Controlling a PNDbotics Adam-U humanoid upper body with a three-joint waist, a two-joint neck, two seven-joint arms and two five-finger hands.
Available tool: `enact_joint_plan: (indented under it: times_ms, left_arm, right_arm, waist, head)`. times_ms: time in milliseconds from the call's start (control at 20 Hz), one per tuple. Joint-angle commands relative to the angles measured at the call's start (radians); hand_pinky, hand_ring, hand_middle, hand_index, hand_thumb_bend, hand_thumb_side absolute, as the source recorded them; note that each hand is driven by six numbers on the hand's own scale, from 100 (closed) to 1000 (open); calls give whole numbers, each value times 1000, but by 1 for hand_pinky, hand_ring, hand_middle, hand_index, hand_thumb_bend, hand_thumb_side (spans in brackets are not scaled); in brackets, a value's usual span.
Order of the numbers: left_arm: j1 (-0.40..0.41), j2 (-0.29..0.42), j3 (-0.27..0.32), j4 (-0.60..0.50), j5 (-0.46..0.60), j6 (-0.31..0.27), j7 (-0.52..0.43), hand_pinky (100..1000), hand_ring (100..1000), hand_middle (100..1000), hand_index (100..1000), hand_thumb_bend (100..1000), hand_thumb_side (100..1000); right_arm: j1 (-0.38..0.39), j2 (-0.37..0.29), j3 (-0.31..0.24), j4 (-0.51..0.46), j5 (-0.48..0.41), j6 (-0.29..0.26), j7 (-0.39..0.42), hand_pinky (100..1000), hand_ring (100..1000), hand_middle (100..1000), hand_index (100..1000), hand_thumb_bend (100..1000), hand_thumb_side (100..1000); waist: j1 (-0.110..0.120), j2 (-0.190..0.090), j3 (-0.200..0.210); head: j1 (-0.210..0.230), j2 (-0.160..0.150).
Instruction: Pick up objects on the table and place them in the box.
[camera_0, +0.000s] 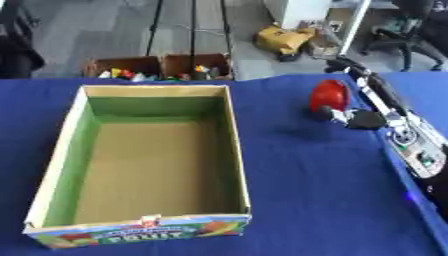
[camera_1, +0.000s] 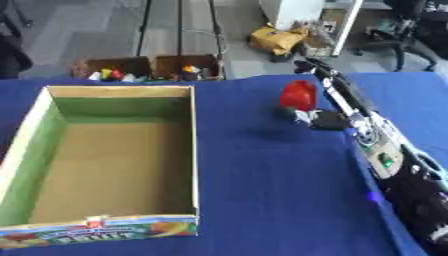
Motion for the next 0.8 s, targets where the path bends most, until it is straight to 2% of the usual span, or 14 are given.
enact_joint_plan:
  times_ms: [50,400,450,800]
  left_arm:
    - [-5,7,8,-11,0,-102,-103,563,713,683,899,100,804]
    - [-3,6,11,-4,-3,-108,-111,562,711,683,898,100,808]
    - [-2,6,11,-4,-3,-108,-112,562,711,683,897,100,808]
    - [1,9,12,-4,-6,-101,-111,563,712,683,897,100,811]
  right_arm:
    - [-8,-27,-10,5,23,1,5,916,1000,785,1000,720,888]
    - [0,-21,-10,13,38,1,31,856,1000,761,1000,715,867]
    - [0,-22,-11,11,32,0,34,834,1000,755,1000,712,883]
    - [3,-30,-14,-12,-41,-4,68,724,1000,702,1000,665,849]
  waist:
    - [0,-19,3]
    - [4,-9,-4]
    - [4,-9,-6]
    - [6,-19,-25]
  head:
    - [-8,-22]
    - [-7,-20]
    - [-6,-18]
    - [-1,-5]
